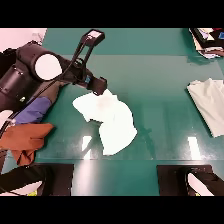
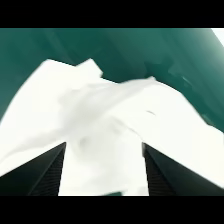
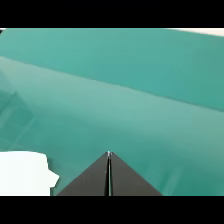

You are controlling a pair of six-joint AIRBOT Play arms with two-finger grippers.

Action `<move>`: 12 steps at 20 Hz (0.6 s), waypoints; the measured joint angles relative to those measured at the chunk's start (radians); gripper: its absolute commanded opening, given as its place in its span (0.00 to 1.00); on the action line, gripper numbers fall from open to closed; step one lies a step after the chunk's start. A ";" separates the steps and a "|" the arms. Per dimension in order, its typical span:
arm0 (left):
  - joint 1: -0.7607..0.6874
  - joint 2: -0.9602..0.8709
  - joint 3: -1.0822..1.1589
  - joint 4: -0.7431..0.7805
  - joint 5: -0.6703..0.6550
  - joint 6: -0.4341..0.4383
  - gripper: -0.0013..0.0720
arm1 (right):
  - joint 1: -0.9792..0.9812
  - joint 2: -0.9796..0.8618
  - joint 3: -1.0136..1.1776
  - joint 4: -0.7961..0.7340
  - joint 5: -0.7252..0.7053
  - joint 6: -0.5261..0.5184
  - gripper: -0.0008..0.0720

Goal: Fold the shirts.

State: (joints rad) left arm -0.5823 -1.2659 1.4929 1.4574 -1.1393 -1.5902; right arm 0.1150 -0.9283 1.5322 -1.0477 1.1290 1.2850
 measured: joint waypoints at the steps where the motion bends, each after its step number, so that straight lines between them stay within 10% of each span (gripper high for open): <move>1: 0.035 -0.014 -0.010 0.003 0.009 0.005 0.77 | 0.000 0.000 0.000 0.000 0.009 0.000 0.03; 12: 0.418 -0.315 -0.045 -0.136 -0.174 0.134 0.77 | 0.000 0.000 0.000 0.000 0.050 0.000 0.03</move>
State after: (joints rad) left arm -0.1646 -1.5814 1.4483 1.3216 -1.3128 -1.4559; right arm 0.1150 -0.9283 1.5326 -1.0477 1.1793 1.2850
